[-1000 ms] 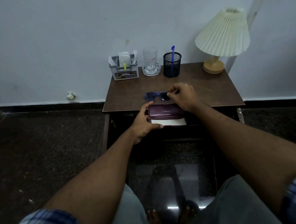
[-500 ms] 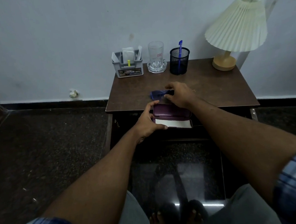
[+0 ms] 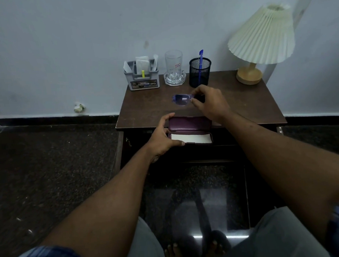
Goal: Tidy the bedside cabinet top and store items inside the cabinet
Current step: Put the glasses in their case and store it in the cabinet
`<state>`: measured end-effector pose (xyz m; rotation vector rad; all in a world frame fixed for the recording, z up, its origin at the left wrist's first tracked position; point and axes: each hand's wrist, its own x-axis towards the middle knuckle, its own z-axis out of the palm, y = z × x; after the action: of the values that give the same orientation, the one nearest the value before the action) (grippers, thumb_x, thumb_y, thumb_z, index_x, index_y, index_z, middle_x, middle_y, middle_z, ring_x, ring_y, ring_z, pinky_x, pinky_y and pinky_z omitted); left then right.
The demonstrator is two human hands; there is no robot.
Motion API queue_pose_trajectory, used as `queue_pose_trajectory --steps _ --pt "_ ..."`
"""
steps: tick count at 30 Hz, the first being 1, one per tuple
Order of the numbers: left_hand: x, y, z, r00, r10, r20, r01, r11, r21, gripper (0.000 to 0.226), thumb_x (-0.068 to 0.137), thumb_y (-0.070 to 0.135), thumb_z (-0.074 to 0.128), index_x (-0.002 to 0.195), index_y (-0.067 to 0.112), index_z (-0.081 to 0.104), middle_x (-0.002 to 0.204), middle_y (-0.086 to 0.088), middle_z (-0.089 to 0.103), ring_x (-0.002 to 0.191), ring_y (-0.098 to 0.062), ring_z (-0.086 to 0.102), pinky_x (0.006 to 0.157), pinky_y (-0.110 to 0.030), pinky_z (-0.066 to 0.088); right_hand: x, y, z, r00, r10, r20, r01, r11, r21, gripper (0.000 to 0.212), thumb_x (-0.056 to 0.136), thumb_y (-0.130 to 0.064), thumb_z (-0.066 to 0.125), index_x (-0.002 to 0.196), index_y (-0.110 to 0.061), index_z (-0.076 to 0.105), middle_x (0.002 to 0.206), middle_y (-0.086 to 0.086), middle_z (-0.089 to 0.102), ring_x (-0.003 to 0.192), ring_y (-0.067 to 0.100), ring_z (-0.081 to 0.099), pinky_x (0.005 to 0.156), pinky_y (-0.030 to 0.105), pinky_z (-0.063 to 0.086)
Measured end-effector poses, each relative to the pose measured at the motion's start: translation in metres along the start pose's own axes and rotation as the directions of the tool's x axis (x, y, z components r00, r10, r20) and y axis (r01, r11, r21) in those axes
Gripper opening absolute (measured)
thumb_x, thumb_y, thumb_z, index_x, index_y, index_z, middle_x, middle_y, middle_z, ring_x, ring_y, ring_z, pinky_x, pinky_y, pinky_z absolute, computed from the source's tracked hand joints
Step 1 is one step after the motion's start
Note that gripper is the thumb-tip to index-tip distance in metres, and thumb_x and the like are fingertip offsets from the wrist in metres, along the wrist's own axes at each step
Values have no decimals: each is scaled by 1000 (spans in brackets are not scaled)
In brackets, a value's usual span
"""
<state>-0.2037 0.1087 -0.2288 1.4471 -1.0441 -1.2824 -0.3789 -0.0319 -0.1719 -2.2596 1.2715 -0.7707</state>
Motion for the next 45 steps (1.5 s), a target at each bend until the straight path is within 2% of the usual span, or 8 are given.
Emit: queue_pose_trajectory --steps 7,13,30,33,36,40,43,45 --pt "-4 11 6 995 53 -84 -60 995 -77 108 67 -19 80 149 38 36 114 -20 71 99 -25 75 78 -34 62 -27 -14 -20 992 -126 7 125 990 65 16 87 -34 74 99 -24 72 90 -13 72 82 0 66 76 22 55" --pt "-6 19 9 993 73 -97 -86 987 -133 111 66 -21 77 150 40 38 122 -20 70 106 -32 74 80 -40 62 -54 -14 -7 971 -209 120 214 976 -32 15 88 -30 73 100 -20 70 96 -6 72 88 11 65 80 36 55" --pt "0 19 7 995 63 -78 -74 985 -154 111 66 -25 71 147 45 41 119 -21 70 106 -34 74 83 -45 63 -62 4 9 936 -326 136 347 919 -188 23 88 -35 72 106 -20 73 106 -3 67 100 15 56 84 28 48" --pt "0 20 7 995 61 -74 -73 983 -170 110 66 -25 70 147 45 41 116 -22 71 102 -35 74 77 -42 63 -63 6 6 958 -262 -115 253 964 -86 13 90 -32 70 95 -21 73 99 -4 63 94 12 55 81 23 44" --pt "-1 21 8 996 62 -64 -72 985 -158 107 68 -23 72 145 44 42 118 -24 70 105 -39 73 81 -47 63 -61 11 0 945 -13 -326 33 998 58 16 90 -37 68 99 -25 62 106 -4 54 96 10 53 81 21 42" --pt "0 22 9 996 71 -56 -79 986 -147 102 70 -21 74 144 42 43 109 -20 73 96 -32 75 74 -39 63 -62 17 -1 939 342 -23 -294 837 461 40 95 -50 60 126 -26 51 125 0 56 112 14 58 91 31 51" --pt "1 22 11 995 85 -46 -90 987 -136 96 69 -19 76 139 40 45 108 -20 73 94 -29 76 72 -36 62 -69 17 3 875 400 273 -474 594 650 36 97 -56 52 121 -29 56 119 -5 63 111 21 64 72 47 63" --pt "1 23 12 995 90 -46 -95 988 -121 91 69 -17 77 136 37 47 106 -18 72 91 -26 77 70 -35 62 -71 18 7 861 406 306 -487 483 728 32 96 -56 54 110 -28 59 119 0 64 106 23 68 64 46 62"
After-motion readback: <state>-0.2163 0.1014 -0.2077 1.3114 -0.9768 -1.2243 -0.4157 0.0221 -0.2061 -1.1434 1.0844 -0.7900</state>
